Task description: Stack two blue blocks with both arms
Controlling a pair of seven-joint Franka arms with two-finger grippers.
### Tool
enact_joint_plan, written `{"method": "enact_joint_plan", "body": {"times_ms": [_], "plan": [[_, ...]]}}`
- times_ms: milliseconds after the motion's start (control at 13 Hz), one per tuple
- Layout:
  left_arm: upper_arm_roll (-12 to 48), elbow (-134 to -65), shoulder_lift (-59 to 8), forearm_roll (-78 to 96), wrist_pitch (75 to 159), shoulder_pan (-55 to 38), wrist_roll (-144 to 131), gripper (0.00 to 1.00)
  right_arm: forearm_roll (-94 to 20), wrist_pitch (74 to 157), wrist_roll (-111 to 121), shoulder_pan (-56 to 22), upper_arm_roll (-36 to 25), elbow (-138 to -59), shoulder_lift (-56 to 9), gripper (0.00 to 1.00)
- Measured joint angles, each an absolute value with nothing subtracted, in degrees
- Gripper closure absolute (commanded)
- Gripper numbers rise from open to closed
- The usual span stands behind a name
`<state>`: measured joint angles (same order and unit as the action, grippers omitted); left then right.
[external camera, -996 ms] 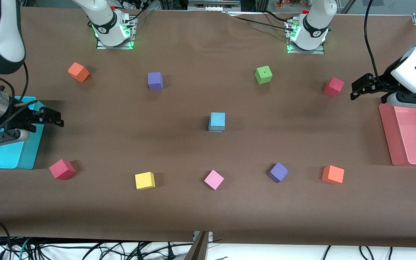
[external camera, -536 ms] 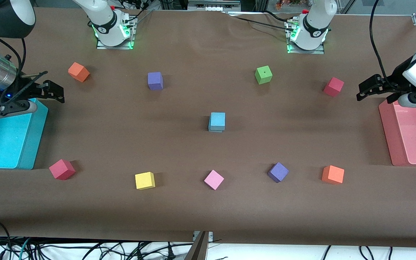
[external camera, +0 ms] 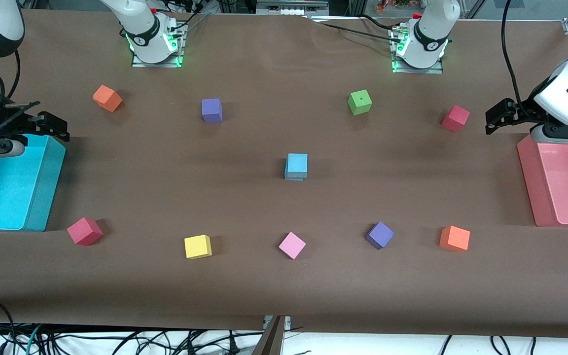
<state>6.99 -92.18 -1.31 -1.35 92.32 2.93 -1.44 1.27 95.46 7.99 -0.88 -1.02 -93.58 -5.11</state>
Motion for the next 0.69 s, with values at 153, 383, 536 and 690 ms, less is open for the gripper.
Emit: {"method": "enact_joint_plan", "body": {"times_ms": [153, 383, 536, 690], "plan": [[7.0, -92.1, -1.3, -1.3, 92.2, 2.9, -1.4, 0.00, 1.3, 95.5, 7.9, -0.9, -0.9, -93.6, -5.1, 0.00], [7.0, -92.1, -1.3, -1.3, 92.2, 2.9, -1.4, 0.00, 1.2, 95.5, 3.3, -0.9, -0.9, -93.6, -5.0, 0.00], [7.0, -92.1, -1.3, -1.3, 92.2, 2.9, -1.4, 0.00, 1.1, 95.5, 0.4, -0.8, -0.9, -93.6, -4.9, 0.00], [7.0, -92.1, -1.3, -1.3, 92.2, 2.9, -1.4, 0.00, 1.1, 95.5, -0.2, -0.1, -1.0, -93.4, -4.9, 0.00]]}}
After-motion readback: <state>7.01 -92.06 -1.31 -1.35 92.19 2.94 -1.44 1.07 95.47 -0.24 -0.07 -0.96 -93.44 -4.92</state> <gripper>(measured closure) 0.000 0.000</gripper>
